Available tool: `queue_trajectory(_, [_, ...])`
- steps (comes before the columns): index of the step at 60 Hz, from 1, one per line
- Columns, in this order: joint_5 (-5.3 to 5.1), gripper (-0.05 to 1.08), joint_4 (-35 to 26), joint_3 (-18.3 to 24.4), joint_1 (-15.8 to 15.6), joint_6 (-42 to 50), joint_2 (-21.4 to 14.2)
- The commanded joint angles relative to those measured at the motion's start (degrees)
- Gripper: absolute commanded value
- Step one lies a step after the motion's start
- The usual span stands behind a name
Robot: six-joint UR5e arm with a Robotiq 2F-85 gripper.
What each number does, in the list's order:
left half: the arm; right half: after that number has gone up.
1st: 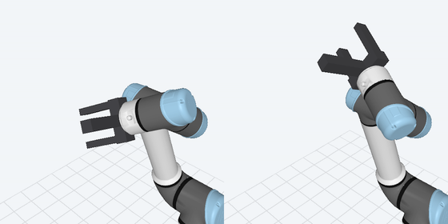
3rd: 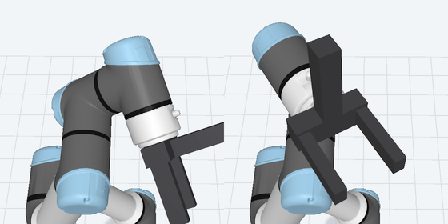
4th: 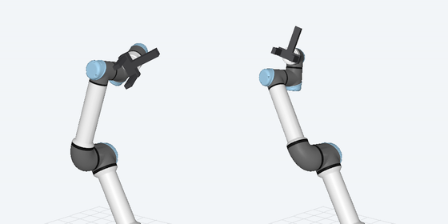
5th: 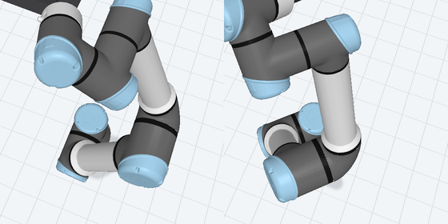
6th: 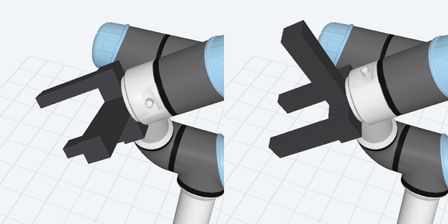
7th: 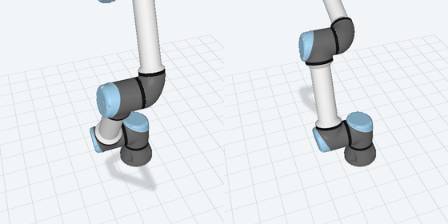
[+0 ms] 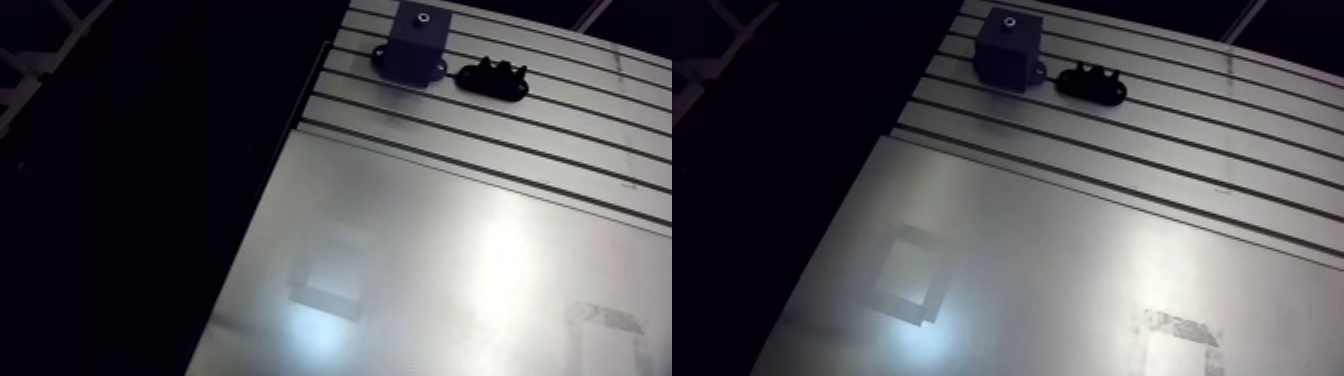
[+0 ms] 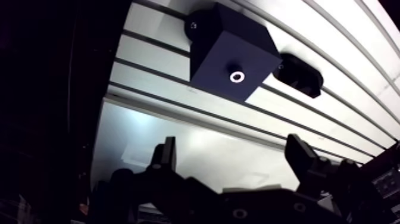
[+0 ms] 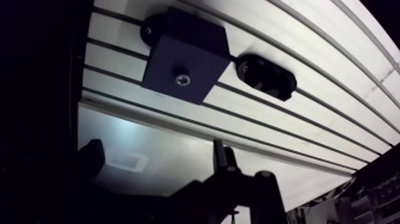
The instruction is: Pick up the M10 bolt and insert it into the hole until fully seated.
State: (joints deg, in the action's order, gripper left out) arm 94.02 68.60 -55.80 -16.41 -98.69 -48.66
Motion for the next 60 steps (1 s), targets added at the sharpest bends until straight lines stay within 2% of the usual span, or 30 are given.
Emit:
queue_trajectory(1, [-0.03, 0.00, 0.58, -1.41, 0.86, 1.04, -6.86])
queue_trajectory(16, [0.07, 0.01, 1.29, -4.69, 2.84, 1.35, -13.60])
queue_trajectory(20, [0.07, 0.01, 1.69, -6.15, 3.03, 1.35, -15.94])
queue_trajectory(22, [0.07, 0.01, 3.41, -7.80, 3.84, 1.35, -18.48])
queue_trajectory(24, [-0.01, 0.01, 4.61, -8.76, 4.43, 1.42, -19.57])
queue_trajectory(30, [-0.02, 0.01, 7.30, -11.08, 5.62, 1.82, -21.93])
queue_trajectory(37, [0.08, 0.01, 7.28, -12.69, 6.76, 2.90, -23.87])
queue_trajectory(46, [-0.03, 0.01, 8.44, -17.62, 8.58, 3.81, -27.74])
queue_trajectory(51, [0.62, 0.01, 11.57, -20.55, 9.77, 5.28, -29.34])
queue_trajectory(55, [0.68, 0.01, 14.78, -24.24, 12.23, 5.48, -31.36])
queue_trajectory(60, [0.68, 0.01, 15.17, -25.84, 13.89, 5.65, -32.25])
